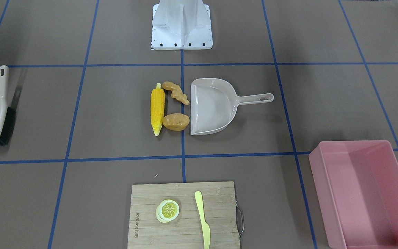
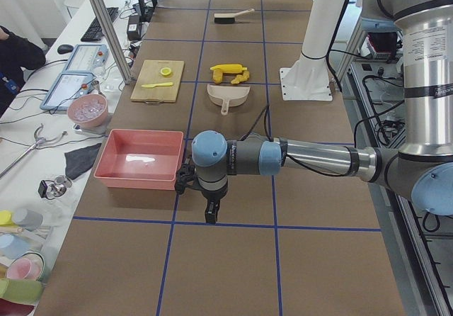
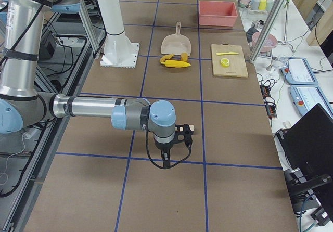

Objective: Sweep and dump trash into bin

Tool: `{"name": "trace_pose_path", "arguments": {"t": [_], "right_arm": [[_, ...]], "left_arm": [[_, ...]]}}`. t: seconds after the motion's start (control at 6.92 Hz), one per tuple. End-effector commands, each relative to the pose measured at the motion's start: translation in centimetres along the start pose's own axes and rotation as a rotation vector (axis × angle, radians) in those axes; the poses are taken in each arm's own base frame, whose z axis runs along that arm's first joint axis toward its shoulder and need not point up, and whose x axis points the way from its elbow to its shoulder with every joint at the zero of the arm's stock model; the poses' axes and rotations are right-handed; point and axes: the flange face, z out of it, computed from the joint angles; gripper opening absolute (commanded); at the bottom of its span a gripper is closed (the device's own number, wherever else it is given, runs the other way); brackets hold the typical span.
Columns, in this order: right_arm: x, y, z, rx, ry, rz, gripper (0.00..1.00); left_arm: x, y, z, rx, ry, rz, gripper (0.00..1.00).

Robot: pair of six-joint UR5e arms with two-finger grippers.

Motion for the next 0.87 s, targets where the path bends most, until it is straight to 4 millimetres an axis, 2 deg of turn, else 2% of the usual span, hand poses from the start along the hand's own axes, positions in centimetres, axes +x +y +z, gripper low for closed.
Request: {"name": "trace_pose_path", "arguments": {"t": [0.0, 0.43, 0.72], "right_arm": [[0.0, 0.2, 0.2, -0.004, -0.001, 0.001, 1.0], [-0.4, 1.0, 0.5, -0.007, -0.046, 0.007, 1.0], [-1.8, 1.4, 0.0, -0.006, -0.051, -0.001, 1.0]], "left_arm": [[0.1, 0.0, 0.0, 0.002, 0.002, 0.001, 0.98], [0.1, -0.1, -0.2, 0.006, 0.002, 0.004, 0.98], [0.1, -0.1, -0.1, 0.004, 0.003, 0.001, 0.98]]}}
